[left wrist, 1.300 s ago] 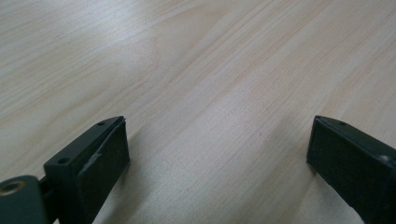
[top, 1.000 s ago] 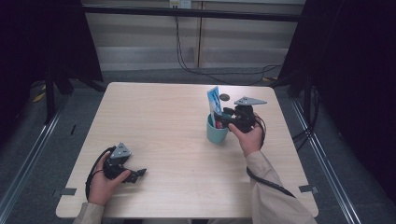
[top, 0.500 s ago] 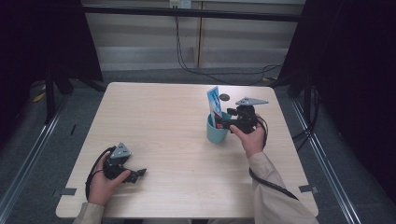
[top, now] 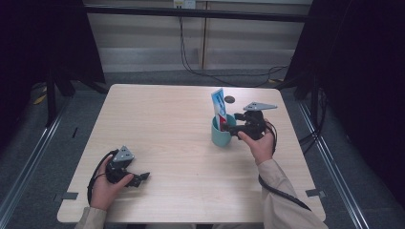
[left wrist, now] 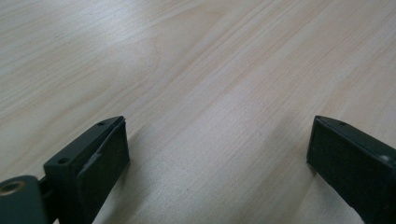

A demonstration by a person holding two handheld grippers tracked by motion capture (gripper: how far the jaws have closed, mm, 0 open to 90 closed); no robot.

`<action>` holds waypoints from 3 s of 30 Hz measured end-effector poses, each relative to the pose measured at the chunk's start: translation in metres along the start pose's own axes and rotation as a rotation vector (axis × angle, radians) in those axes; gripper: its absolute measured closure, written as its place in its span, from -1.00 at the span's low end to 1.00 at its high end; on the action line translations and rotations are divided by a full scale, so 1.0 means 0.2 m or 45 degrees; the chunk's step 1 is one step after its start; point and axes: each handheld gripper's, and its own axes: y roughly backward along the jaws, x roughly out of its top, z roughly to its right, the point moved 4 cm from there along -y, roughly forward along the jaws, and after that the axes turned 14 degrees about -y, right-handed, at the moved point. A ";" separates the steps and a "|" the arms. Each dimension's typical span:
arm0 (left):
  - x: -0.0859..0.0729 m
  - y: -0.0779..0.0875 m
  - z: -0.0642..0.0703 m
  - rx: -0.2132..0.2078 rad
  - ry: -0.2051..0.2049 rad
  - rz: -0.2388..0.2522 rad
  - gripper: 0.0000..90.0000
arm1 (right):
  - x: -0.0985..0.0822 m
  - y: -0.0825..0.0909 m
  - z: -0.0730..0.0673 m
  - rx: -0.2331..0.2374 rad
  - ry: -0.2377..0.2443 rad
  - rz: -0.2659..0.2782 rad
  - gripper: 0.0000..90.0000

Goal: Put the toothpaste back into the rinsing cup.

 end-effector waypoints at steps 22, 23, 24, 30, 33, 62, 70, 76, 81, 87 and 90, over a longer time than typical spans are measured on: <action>0.00 0.00 0.00 -0.002 -0.006 -0.004 -0.89 | -0.01 0.14 -0.01 0.048 -0.015 -0.002 -0.61; 0.00 0.00 0.00 -0.002 -0.006 -0.004 -0.89 | -0.01 0.15 -0.01 0.046 -0.012 -0.001 -0.61; 0.00 0.00 0.00 -0.002 -0.006 -0.004 -0.89 | -0.01 0.16 -0.01 0.044 -0.011 0.002 -0.61; 0.00 0.00 0.00 -0.002 -0.006 -0.004 -0.89 | -0.03 0.18 -0.01 0.043 -0.002 -0.009 -0.65; 0.00 0.00 0.00 -0.002 -0.006 -0.004 -0.89 | -0.04 0.19 -0.01 0.044 0.006 -0.022 -0.66; 0.00 0.00 0.00 -0.002 -0.006 -0.004 -0.89 | -0.20 0.27 0.04 0.052 0.045 -0.117 -0.67; 0.00 0.00 0.00 -0.003 -0.006 -0.004 -0.89 | -0.24 0.28 0.05 0.051 0.052 -0.127 -0.68; 0.00 0.00 0.00 -0.003 -0.007 -0.004 -0.89 | -0.28 0.29 0.06 0.043 0.057 -0.141 -0.68; 0.00 0.00 0.00 -0.003 -0.007 -0.004 -0.89 | -0.31 0.30 0.07 0.044 0.056 -0.149 -0.68; 0.00 0.00 0.00 -0.003 -0.007 -0.004 -0.89 | -0.35 0.31 0.08 0.039 0.058 -0.165 -0.68; 0.00 0.00 0.00 -0.003 -0.006 -0.004 -0.89 | -0.36 0.31 0.08 0.039 0.059 -0.165 -0.67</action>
